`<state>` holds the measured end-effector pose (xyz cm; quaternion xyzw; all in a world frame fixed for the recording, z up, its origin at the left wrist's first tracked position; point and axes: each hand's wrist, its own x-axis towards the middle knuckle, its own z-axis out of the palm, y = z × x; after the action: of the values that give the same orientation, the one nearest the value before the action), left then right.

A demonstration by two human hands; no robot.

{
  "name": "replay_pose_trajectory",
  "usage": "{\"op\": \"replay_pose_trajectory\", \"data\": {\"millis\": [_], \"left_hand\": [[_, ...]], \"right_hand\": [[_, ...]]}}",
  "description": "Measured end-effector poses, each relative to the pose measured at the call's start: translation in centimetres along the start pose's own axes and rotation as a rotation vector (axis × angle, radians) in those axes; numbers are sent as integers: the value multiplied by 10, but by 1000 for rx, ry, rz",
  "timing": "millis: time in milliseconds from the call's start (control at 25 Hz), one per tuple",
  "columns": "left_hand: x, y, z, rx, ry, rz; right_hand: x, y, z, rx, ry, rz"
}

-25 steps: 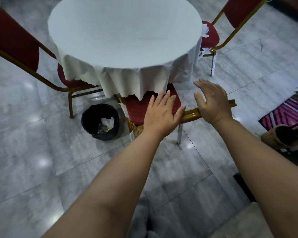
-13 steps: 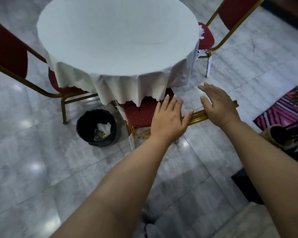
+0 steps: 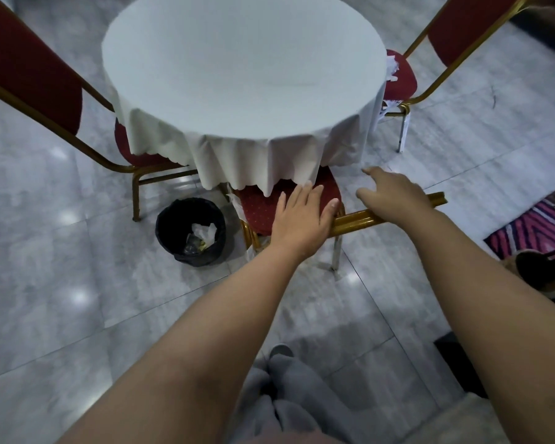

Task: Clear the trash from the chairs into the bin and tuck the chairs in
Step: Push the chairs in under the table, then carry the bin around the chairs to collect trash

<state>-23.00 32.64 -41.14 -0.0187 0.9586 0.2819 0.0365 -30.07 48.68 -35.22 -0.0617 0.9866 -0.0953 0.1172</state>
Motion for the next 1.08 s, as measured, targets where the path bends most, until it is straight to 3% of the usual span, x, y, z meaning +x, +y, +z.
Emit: {"op": "replay_pose_trajectory", "data": {"millis": [280, 600, 1080], "left_hand": [[-21, -83, -21, 96, 38, -250], [-53, -194, -49, 74, -84, -584], [11, -418, -116, -23, -300, -669]], "right_hand": [[16, -69, 32, -101, -107, -217], [36, -160, 107, -60, -348, -370], [98, -331, 263, 238, -583, -28]]}}
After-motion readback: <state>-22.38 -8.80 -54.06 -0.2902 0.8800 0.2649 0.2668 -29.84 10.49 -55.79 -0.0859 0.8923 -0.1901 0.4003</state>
